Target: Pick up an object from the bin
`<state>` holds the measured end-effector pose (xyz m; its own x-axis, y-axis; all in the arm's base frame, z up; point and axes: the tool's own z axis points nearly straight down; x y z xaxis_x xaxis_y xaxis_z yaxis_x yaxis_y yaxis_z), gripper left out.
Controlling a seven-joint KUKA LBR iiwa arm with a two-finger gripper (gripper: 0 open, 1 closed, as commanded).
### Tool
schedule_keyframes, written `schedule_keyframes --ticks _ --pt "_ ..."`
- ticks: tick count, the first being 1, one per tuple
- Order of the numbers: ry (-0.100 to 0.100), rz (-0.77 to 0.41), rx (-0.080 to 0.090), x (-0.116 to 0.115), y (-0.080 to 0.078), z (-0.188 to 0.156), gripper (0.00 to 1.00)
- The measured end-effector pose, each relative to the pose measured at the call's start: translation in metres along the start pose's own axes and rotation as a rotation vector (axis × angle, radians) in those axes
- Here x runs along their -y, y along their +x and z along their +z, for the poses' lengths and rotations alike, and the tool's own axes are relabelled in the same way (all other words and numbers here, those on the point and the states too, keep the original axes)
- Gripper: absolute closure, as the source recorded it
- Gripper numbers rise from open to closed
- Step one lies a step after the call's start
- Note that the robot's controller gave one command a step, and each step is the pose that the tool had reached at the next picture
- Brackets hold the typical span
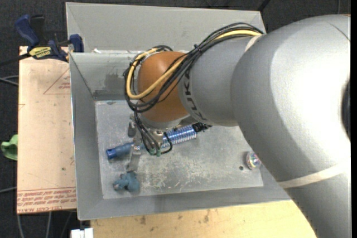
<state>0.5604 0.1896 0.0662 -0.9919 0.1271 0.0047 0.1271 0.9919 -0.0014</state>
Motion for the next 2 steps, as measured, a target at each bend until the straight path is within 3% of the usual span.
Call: schedule_keyframes --ticks 1,2 --pt "-0.003 0.001 0.005 -0.001 -0.001 -0.004 1.0" --pt "-0.006 -0.007 0.012 0.017 0.027 -0.203 1.0"
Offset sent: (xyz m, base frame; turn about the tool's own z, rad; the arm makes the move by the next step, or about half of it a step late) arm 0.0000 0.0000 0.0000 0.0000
